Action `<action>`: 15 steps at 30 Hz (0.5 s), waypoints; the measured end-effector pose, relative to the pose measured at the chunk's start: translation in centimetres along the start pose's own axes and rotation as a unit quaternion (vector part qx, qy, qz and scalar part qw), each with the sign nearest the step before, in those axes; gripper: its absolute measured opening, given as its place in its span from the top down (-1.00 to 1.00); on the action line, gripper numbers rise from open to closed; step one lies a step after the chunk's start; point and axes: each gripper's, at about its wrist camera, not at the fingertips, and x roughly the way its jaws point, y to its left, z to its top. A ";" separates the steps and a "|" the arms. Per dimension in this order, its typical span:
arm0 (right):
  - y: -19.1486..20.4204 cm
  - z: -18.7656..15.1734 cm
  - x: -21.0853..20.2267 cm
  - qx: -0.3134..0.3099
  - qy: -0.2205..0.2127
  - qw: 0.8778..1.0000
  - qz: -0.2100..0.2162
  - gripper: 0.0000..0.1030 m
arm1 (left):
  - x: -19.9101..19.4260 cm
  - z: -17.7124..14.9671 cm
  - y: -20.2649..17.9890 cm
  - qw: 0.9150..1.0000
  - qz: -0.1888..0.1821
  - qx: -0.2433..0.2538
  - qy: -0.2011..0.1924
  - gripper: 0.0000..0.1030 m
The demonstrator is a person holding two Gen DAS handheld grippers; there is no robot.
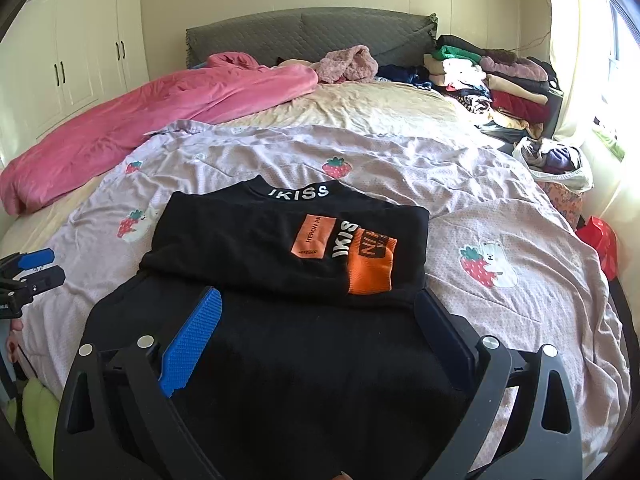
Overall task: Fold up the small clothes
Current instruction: 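Move both grippers back toward the sweatshirt hem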
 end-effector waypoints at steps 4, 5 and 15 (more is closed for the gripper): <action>0.3 -0.3 -1.0 -0.003 -0.004 1.000 0.002 -0.87 | -0.9 -0.4 0.1 1.000 0.002 -0.001 -0.006 -0.81; 0.3 -0.3 -1.2 -0.003 -0.005 1.000 0.002 -0.88 | -1.2 -0.5 0.1 1.000 0.001 -0.001 -0.008 -0.81; 0.2 -1.6 -3.0 -0.002 -0.011 1.000 -0.003 -0.88 | -2.1 -2.1 -0.2 1.000 -0.002 0.002 -0.004 -0.81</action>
